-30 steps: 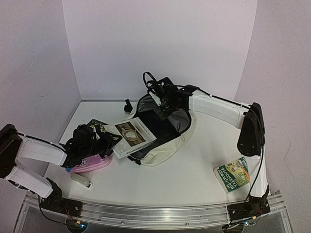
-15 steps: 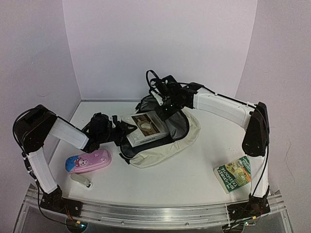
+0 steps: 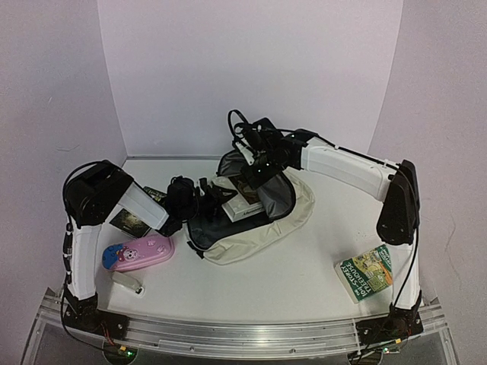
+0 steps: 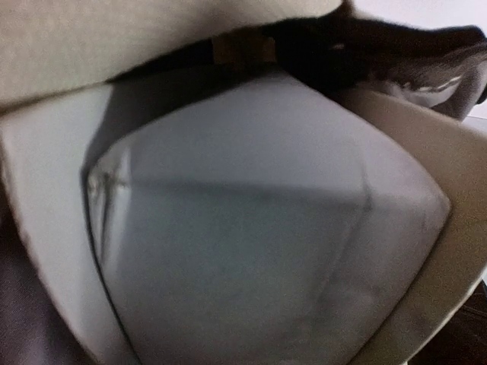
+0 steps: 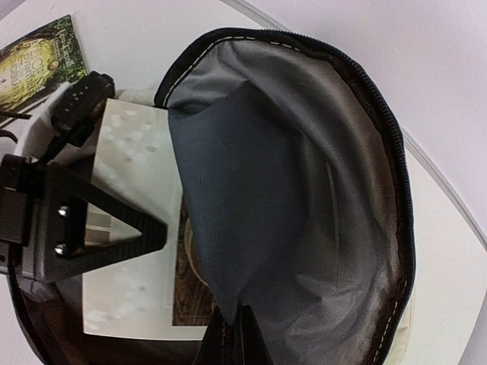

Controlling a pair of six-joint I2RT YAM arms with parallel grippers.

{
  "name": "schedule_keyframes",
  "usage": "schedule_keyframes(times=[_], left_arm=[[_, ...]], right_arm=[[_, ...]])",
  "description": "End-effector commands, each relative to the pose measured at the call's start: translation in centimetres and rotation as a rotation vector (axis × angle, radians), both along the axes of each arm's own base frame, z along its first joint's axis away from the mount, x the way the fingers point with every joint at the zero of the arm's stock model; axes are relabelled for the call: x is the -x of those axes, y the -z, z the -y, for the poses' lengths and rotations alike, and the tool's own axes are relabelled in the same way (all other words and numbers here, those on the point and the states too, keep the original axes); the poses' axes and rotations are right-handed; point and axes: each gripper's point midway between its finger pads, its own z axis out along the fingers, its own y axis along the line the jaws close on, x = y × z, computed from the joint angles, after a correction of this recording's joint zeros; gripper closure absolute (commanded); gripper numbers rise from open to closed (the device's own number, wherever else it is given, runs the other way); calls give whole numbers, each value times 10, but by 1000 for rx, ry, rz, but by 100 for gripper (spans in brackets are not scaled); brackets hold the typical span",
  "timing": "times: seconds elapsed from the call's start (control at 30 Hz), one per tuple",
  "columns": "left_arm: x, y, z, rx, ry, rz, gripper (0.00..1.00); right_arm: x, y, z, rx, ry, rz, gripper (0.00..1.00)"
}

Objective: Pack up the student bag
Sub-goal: Place the book in the student bag.

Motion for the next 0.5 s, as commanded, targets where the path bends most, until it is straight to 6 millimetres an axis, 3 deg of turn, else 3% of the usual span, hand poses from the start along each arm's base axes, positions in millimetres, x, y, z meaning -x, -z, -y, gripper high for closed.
schedule_keyframes(times=[0.0,0.23,0.4,0.47], left_arm=[[-8,-22,25,59,-36,38,67],[1,-1,13,-108,-101,-40,39],[11,0,1,-260,-107,-75,17],[15,-2,-3,-315,-114,-77,16]], right_arm=[[-13,-35,-14,-97,17,77,100],[-23,-30,-6,-110,40,58,100],[-26,-25,-1,-114,44,40,100],[-28,-24,1,-116,48,35,100]])
